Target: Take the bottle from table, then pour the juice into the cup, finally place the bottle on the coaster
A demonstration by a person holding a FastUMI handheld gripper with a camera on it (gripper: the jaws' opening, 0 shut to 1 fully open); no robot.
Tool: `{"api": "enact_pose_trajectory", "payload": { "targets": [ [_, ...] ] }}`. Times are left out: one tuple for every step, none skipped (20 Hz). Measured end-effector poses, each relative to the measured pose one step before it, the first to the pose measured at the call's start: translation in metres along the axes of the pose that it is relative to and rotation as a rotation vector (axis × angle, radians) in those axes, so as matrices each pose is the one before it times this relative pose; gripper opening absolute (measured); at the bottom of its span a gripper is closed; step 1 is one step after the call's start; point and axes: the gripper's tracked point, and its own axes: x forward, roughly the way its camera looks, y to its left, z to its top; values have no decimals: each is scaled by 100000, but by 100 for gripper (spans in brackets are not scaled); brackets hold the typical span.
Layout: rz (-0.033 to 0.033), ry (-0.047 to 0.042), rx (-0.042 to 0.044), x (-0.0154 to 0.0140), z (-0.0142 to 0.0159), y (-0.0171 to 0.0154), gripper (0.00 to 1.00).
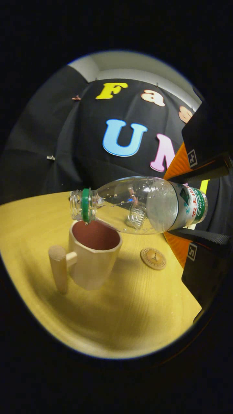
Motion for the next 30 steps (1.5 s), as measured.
{"api": "enact_pose_trajectory", "payload": {
  "targets": [
    [-53, 595, 7460, -195, 121, 256, 69],
    [-294, 952, 6517, -488, 43, 341, 69],
    [-547, 912, 6258, -340, -87, 185, 69],
    [69, 487, 6590, -196, 141, 104, 69],
    [983, -118, 7872, -273, 100, 206, 69],
    [1342, -1133, 9037, -104, 531, 208, 69],
    [1954, -1649, 9815, -265, 580, 353, 69],
    [1811, -1316, 9768, -132, 519, 306, 69],
    [1105, -1095, 9351, -234, 426, 46, 69],
    [866, -981, 9330, -537, 232, -231, 69],
    [768, -1027, 10517, -435, 391, -275, 69],
    [1635, -658, 10207, -26, 449, -23, 70],
    [1681, -962, 10618, -259, 573, -171, 70],
    [1385, -1199, 10426, -97, 677, -309, 70],
    [386, -1933, 9626, -263, 936, -673, 70],
    [-361, -2636, 8605, -171, 1010, -943, 71],
    [-1274, -2660, 6964, 98, 985, -1031, 71],
    [-2143, -1884, 5379, 238, 781, -1319, 71],
    [-1345, -1968, 4482, 314, 1032, -1215, 71],
    [-105, -2764, 3704, 458, 951, -981, 72],
    [-198, -2789, 2315, 554, 998, -860, 72],
    [191, -2280, 778, 466, 744, -850, 73],
    [-232, -850, -275, 334, 308, -775, 73],
    [-634, 538, -561, 417, -441, -881, 74],
    [0, 1218, 345, 351, -755, -584, 74],
    [-378, 1389, 608, 826, -825, -480, 74],
    [-628, 828, 683, 643, -761, -498, 74],
    [-289, 471, 548, 873, -585, -385, 74],
    [-124, 293, 656, 617, -681, -191, 74],
    [-305, 535, 151, 680, -902, -158, 75]
  ]
}}
